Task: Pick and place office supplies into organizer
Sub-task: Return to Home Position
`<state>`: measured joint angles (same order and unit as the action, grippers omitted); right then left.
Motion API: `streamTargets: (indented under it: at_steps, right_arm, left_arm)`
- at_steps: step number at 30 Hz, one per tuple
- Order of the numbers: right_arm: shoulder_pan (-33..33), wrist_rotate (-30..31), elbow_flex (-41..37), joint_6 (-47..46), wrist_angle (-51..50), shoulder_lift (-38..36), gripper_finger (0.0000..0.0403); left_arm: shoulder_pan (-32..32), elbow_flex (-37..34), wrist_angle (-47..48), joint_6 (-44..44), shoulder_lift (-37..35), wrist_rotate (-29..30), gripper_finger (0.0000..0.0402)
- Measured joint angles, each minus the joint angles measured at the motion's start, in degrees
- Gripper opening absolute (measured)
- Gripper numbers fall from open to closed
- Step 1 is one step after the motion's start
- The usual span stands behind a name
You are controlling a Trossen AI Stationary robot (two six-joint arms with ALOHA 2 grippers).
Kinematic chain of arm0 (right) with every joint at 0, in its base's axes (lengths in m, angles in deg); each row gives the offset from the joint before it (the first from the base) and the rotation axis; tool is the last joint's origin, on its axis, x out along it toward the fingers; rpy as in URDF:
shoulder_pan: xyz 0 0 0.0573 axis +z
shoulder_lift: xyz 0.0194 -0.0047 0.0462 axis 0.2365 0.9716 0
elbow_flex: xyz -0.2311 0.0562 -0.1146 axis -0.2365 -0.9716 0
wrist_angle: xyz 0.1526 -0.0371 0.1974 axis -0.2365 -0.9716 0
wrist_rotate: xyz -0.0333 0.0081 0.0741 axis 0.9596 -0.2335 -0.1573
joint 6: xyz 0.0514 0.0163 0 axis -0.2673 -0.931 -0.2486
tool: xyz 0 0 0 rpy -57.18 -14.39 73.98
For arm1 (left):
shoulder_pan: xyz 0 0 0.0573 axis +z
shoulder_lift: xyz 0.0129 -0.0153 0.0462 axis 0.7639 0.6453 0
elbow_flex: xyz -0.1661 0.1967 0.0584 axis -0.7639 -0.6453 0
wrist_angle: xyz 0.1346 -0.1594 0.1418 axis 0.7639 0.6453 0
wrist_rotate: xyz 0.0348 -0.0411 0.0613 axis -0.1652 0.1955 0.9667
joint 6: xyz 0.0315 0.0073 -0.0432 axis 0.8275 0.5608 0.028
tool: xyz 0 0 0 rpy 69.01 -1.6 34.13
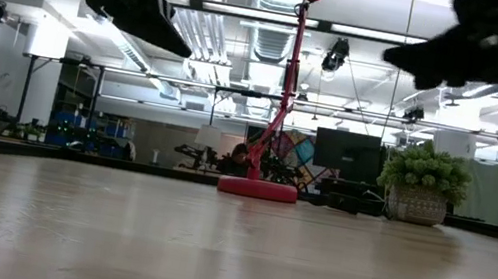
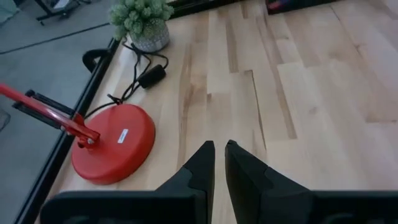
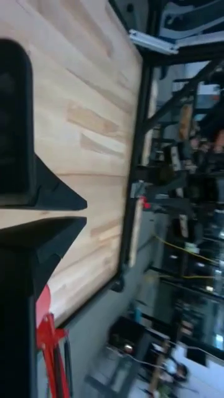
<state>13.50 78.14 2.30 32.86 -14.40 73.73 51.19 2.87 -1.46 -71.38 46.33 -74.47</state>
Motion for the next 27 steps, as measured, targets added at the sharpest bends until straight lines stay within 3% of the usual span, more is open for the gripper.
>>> streamTargets:
  at_steps: [9, 18, 23, 27]
  right_arm:
    - [0.04, 0.15, -9.81, -0.93, -8.98, -19.77, 0.0009]
    - [0.02, -0.13, -13.51, 0.47, -16.67, -38.72, 0.0009]
    - [0.02, 0.28, -13.04, 0.47, -26.28, -46.48, 0.0009]
    - [0.02, 0.28, -12.92, -1.02, -28.48, -47.97, 0.0009]
  left_arm:
    - [0.01, -1.14, -8.67, -2.29, 0.0, -0.25, 0.0022]
    - [0.16, -12.59, -39.15, -3.6, -0.01, -3.68, 0.0022]
    - [1.04, -15.88, -38.37, -1.52, -4.94, -4.65, 0.0022]
    - [3.14, -17.78, -30.37, -1.5, -13.98, -4.65, 0.0022]
